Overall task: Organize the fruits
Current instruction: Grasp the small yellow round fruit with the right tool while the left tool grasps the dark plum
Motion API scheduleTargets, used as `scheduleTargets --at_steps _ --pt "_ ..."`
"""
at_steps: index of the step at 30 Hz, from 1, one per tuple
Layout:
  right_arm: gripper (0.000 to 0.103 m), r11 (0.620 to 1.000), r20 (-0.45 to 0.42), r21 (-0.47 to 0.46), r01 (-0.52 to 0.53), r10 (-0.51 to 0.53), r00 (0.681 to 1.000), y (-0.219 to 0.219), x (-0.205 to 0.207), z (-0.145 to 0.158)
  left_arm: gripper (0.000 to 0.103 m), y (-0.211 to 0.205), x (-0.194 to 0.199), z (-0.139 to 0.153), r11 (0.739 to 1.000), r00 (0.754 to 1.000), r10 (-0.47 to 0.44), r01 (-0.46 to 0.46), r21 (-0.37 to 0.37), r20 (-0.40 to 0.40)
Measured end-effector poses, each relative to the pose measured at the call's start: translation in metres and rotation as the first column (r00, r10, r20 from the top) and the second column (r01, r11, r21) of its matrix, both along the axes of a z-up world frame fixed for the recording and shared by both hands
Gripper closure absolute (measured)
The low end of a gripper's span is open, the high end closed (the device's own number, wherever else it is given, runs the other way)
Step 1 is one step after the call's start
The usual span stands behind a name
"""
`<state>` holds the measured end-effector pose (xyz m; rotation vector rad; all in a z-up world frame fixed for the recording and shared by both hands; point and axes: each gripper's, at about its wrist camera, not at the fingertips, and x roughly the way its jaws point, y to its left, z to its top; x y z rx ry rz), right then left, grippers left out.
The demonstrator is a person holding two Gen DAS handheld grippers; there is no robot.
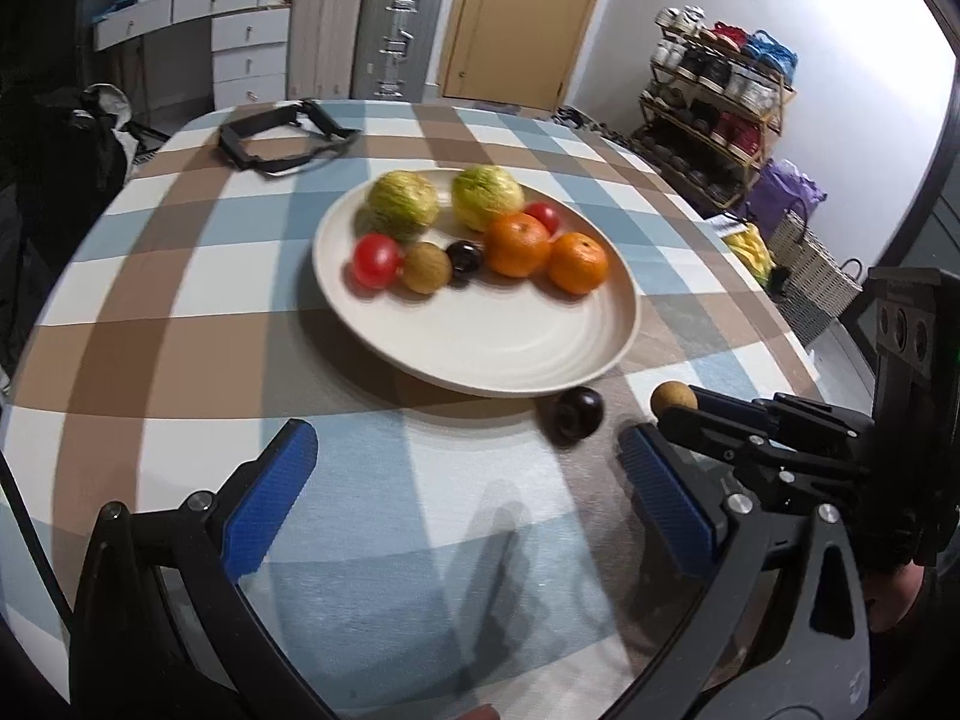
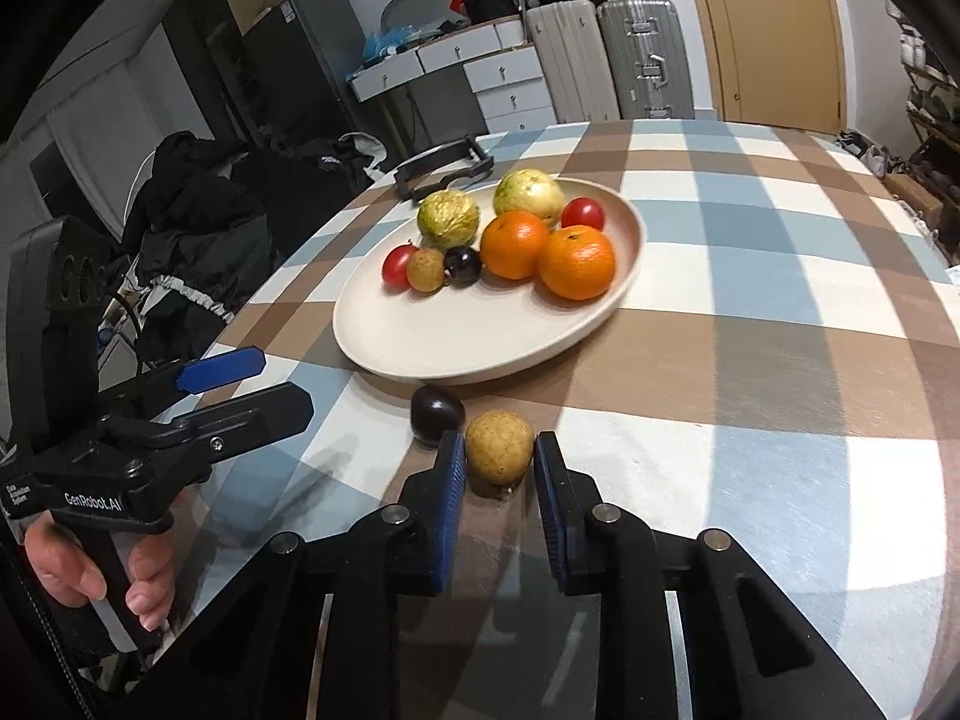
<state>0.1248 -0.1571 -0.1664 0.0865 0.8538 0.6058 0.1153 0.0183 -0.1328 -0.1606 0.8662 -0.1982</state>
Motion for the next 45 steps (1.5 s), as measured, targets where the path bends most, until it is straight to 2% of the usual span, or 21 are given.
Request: scheduleTargets --at_steps 7,13,20,22,23,24,26,30,32,45 --pt "0.079 0.998 0.023 0.015 0.066 -0.066 0.998 -0.033 -0.013 0.004 0.001 -0.025 0.011 -0.006 0.998 0.997 -0.064 0.063 -0.018 -0.038" --pt "0.079 0.995 0.037 0.02 0.102 -0.103 0.994 -0.056 -0.021 0.01 0.002 -0.048 0.021 -0.01 0.995 0.994 -0.095 0.096 0.022 -0.053" --pt "0.079 0.991 0.06 0.033 0.127 -0.129 0.99 -0.075 -0.032 0.016 0.02 -0.06 0.031 -0.017 0.994 0.991 -0.101 0.104 0.023 -0.085" --pt "0.079 0.991 0.066 0.036 0.132 -0.134 0.989 -0.079 -0.035 0.017 0.022 -0.062 0.033 -0.019 0.994 0.99 -0.1 0.103 0.022 -0.095" --pt "0.079 0.99 0.068 0.038 0.134 -0.136 0.988 -0.08 -0.036 0.018 0.035 -0.063 0.034 -0.021 0.994 0.989 -0.107 0.109 0.017 -0.106" --pt "0.079 0.99 0.07 0.04 0.136 -0.139 0.988 -0.082 -0.038 0.018 0.052 -0.064 0.035 -0.023 0.993 0.987 -0.111 0.114 0.022 -0.12" --pt "0.079 0.989 0.068 0.042 0.141 -0.144 0.987 -0.084 -0.039 0.018 0.054 -0.07 0.035 -0.023 0.991 0.986 -0.116 0.124 0.058 -0.122" --pt "0.079 0.99 0.063 0.04 0.138 -0.14 0.988 -0.084 -0.041 0.017 0.076 -0.073 0.036 -0.024 0.99 0.983 -0.125 0.132 0.041 -0.133" --pt "0.079 0.99 0.063 0.04 0.136 -0.138 0.988 -0.083 -0.041 0.017 0.082 -0.072 0.036 -0.022 0.99 0.985 -0.123 0.13 0.049 -0.118" --pt "0.079 0.991 0.065 0.027 0.133 -0.134 0.989 -0.078 -0.042 0.02 0.082 -0.072 0.023 -0.019 0.984 0.978 -0.178 0.178 -0.01 -0.109"
